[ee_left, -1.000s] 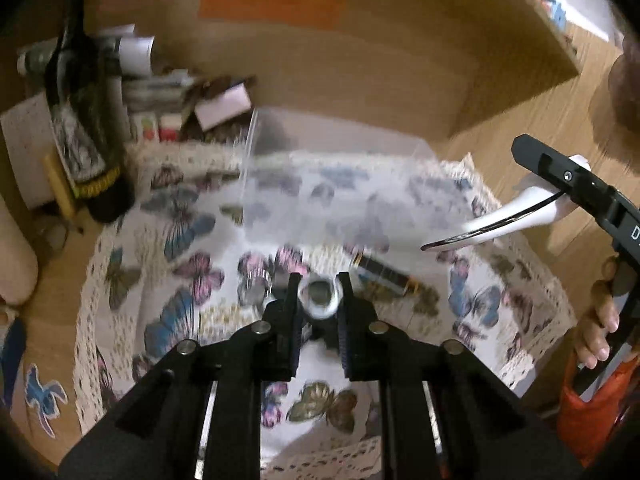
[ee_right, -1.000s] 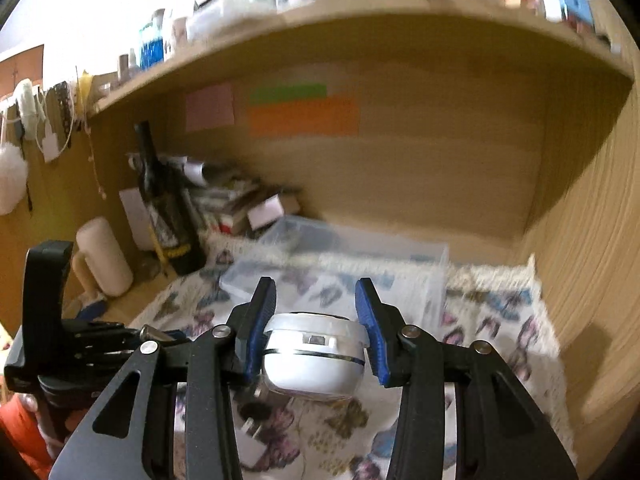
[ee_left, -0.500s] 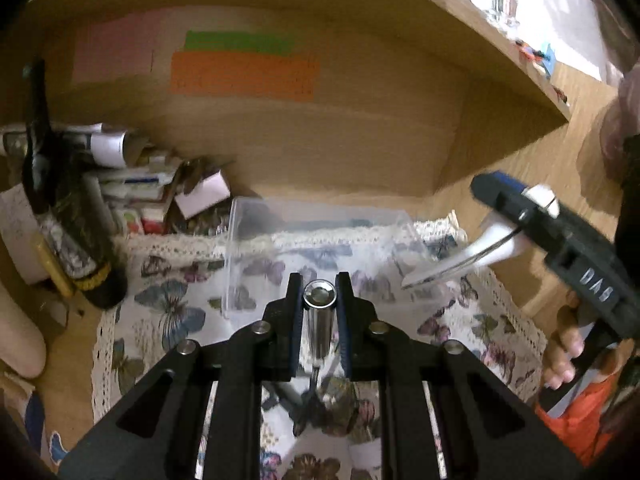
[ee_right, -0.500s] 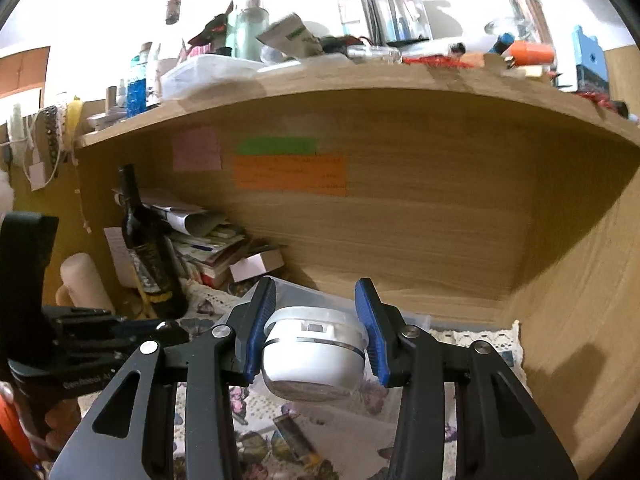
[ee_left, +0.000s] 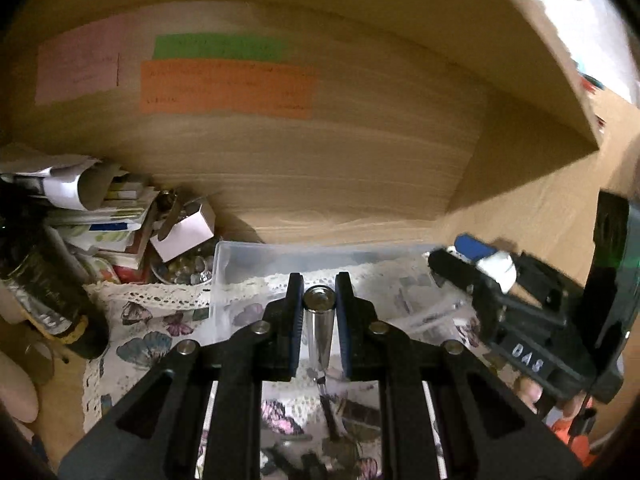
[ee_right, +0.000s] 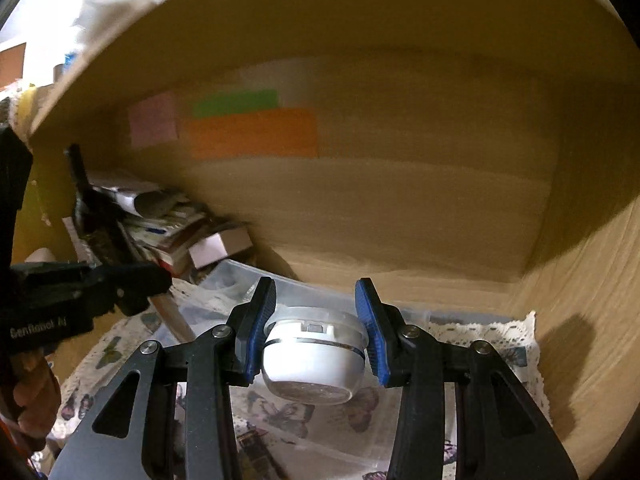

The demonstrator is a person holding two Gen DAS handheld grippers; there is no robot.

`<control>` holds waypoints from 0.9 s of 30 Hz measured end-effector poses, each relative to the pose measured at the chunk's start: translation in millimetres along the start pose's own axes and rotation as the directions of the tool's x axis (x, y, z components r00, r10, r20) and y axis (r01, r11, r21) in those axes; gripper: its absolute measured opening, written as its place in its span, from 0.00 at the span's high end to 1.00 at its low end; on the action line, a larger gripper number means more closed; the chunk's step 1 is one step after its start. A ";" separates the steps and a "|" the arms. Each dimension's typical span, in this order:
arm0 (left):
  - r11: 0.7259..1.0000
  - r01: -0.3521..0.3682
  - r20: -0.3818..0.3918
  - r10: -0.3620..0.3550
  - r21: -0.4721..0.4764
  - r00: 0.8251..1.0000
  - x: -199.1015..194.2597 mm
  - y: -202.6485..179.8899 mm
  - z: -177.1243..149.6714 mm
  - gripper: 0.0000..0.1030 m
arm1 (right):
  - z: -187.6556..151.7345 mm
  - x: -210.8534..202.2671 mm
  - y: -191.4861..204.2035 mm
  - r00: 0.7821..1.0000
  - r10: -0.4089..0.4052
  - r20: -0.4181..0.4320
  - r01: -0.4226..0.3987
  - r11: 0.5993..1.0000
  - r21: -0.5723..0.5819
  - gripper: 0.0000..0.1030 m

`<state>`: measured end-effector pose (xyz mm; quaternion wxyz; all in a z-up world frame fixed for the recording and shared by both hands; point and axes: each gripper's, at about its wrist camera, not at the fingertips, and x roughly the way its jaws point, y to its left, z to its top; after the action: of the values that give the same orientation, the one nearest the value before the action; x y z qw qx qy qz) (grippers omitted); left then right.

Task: Organize rigid objects
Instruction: 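Carry the rod and magnifier into the clear box and open both tools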

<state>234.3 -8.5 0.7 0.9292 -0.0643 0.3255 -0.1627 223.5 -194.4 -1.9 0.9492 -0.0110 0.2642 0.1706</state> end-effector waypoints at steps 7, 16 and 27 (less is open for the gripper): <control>0.998 -0.055 -0.048 0.055 0.006 0.997 32.1 8.9 -9.3 0.85 | -16.2 25.8 -0.5 0.997 -0.021 -0.075 0.020 1.000 -0.014 0.63; 0.998 -0.049 -0.127 0.053 0.031 0.991 50.6 11.3 -38.9 0.85 | -34.8 17.1 4.0 0.995 -0.046 -0.088 0.043 0.998 -0.036 0.63; 0.999 -0.029 -0.245 0.035 0.027 0.969 71.9 11.0 -54.9 0.85 | -52.2 47.6 0.9 0.977 -0.026 -0.212 0.028 1.000 0.007 0.72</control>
<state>255.7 -23.6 -86.5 0.8851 -0.0279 0.4368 -0.1581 235.4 -184.2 -70.8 0.9178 -0.0278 0.3647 0.1543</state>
